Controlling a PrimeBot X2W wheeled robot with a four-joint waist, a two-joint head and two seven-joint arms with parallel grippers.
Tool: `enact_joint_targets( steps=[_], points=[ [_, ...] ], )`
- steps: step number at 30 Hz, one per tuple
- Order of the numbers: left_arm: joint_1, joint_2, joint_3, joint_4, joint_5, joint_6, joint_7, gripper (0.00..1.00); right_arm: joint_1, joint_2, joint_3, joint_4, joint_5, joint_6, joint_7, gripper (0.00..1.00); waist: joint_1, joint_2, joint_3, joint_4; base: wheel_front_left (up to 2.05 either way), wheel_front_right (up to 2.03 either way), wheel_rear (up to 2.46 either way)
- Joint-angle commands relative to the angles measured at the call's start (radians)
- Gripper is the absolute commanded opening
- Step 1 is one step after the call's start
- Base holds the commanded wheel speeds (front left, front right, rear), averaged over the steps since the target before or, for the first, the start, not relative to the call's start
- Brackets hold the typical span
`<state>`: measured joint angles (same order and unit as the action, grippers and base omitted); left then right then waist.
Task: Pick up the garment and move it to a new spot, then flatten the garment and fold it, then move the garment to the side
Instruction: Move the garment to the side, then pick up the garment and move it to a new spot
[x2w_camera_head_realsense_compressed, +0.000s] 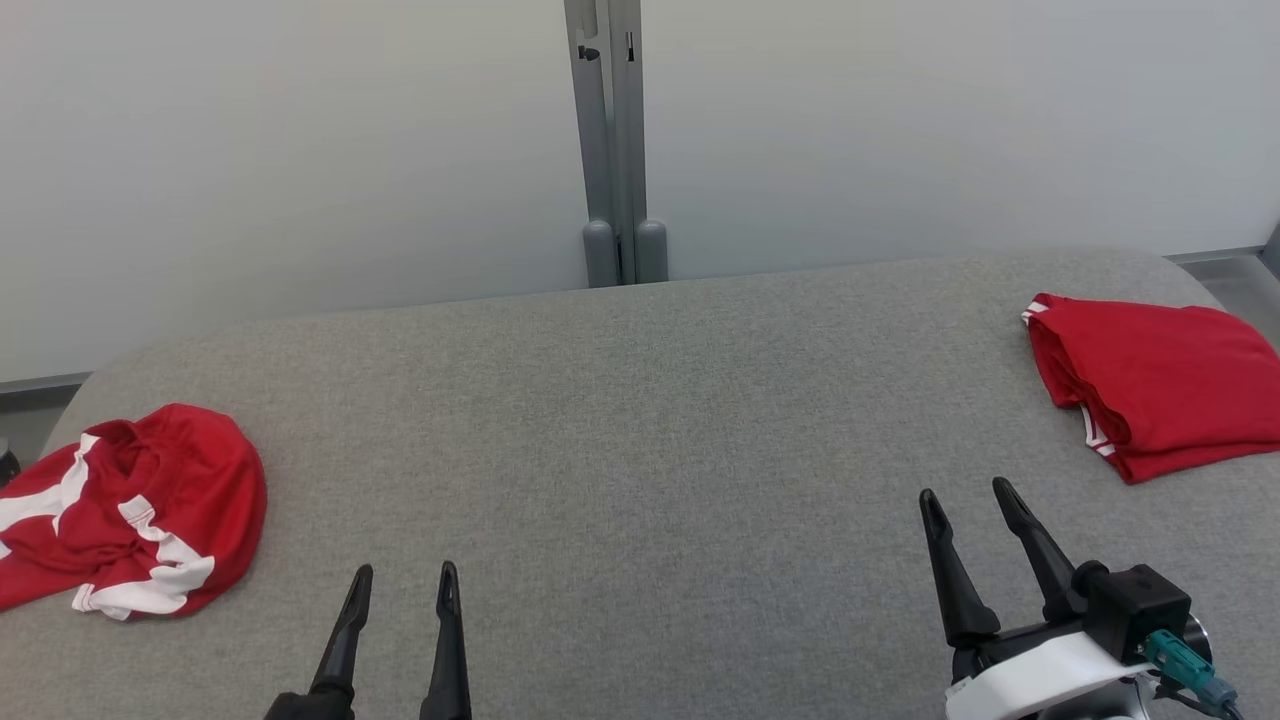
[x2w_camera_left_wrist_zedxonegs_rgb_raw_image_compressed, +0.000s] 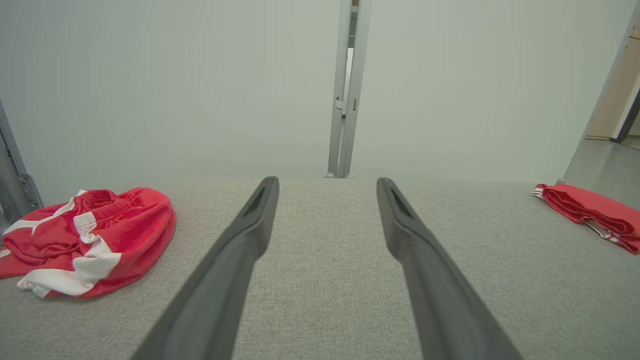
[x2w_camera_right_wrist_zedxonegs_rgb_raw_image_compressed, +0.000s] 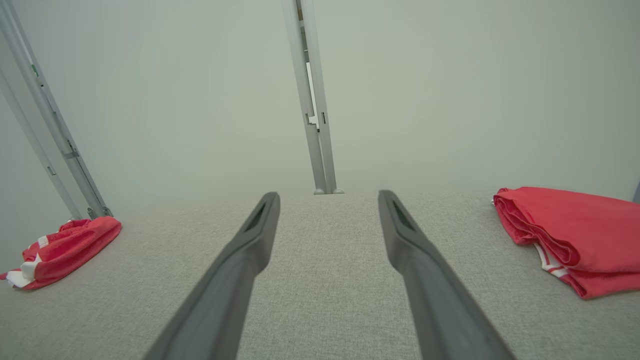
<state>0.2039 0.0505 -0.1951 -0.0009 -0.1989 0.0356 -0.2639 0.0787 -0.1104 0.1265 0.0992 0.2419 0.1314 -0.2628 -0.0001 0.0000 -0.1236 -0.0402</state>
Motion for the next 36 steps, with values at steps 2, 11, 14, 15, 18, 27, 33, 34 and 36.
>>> enact_joint_targets(
  steps=[2, 11, 14, 15, 18, 27, 33, 34, 36],
  points=[
    [0.007, 0.000, 0.004, 0.001, 0.000, -0.003, 0.000, 1.00, 0.013, 0.000, -0.002, 0.003, -0.001, -0.002, -0.003, 1.00, 0.0001, 0.0000, 0.001, -0.001, 0.00, 0.00, 0.00],
    [-0.002, 0.000, 0.008, -0.001, -0.005, 0.003, 0.000, 1.00, 0.010, -0.001, -0.008, 0.001, -0.001, -0.002, -0.003, 1.00, 0.0001, 0.0000, 0.010, -0.003, 0.00, 0.00, 0.00],
    [-0.004, 0.000, 0.008, 0.000, -0.007, 0.005, 0.000, 1.00, 0.009, 0.001, -0.009, 0.001, 0.000, -0.002, -0.003, 1.00, 0.0001, 0.0000, 0.012, -0.003, 0.00, 0.00, 0.00],
    [-0.005, 0.000, 0.007, 0.000, -0.007, 0.005, 0.000, 1.00, 0.009, 0.001, -0.009, 0.001, 0.000, -0.002, -0.003, 1.00, 0.0001, 0.0000, 0.013, -0.001, 0.00, 0.00, 0.00],
    [-0.008, 0.000, 0.004, 0.001, -0.005, 0.004, 0.000, 1.00, 0.013, 0.003, -0.008, 0.001, 0.000, -0.002, -0.003, 1.00, 0.0001, 0.0000, 0.016, 0.009, 0.00, 0.00, 0.00],
    [-0.016, 0.001, 0.008, 0.001, 0.006, 0.001, 0.000, 1.00, 0.012, 0.012, 0.000, -0.002, 0.004, -0.002, -0.003, 1.00, 0.0001, 0.0000, 0.035, 0.099, 0.00, 0.00, 0.00],
    [-0.020, 0.001, 0.019, 0.002, 0.018, -0.009, 0.000, 1.00, 0.013, 0.020, -0.001, -0.001, 0.004, -0.002, -0.003, 1.00, 0.0001, 0.0000, 0.049, 0.189, 0.00, 0.00, 0.00],
    [-0.022, 0.001, 0.019, 0.002, 0.020, -0.011, 0.000, 1.00, 0.014, 0.021, -0.004, -0.001, 0.004, -0.002, -0.003, 1.00, 0.0001, 0.0000, 0.052, 0.206, 0.00, 0.00, 0.00],
    [-0.023, 0.001, 0.023, 0.003, 0.023, -0.015, 0.000, 1.00, 0.011, 0.023, -0.004, 0.000, 0.002, -0.002, -0.003, 1.00, 0.0001, 0.0000, 0.058, 0.239, 0.00, 0.00, 0.00]
  ],
)
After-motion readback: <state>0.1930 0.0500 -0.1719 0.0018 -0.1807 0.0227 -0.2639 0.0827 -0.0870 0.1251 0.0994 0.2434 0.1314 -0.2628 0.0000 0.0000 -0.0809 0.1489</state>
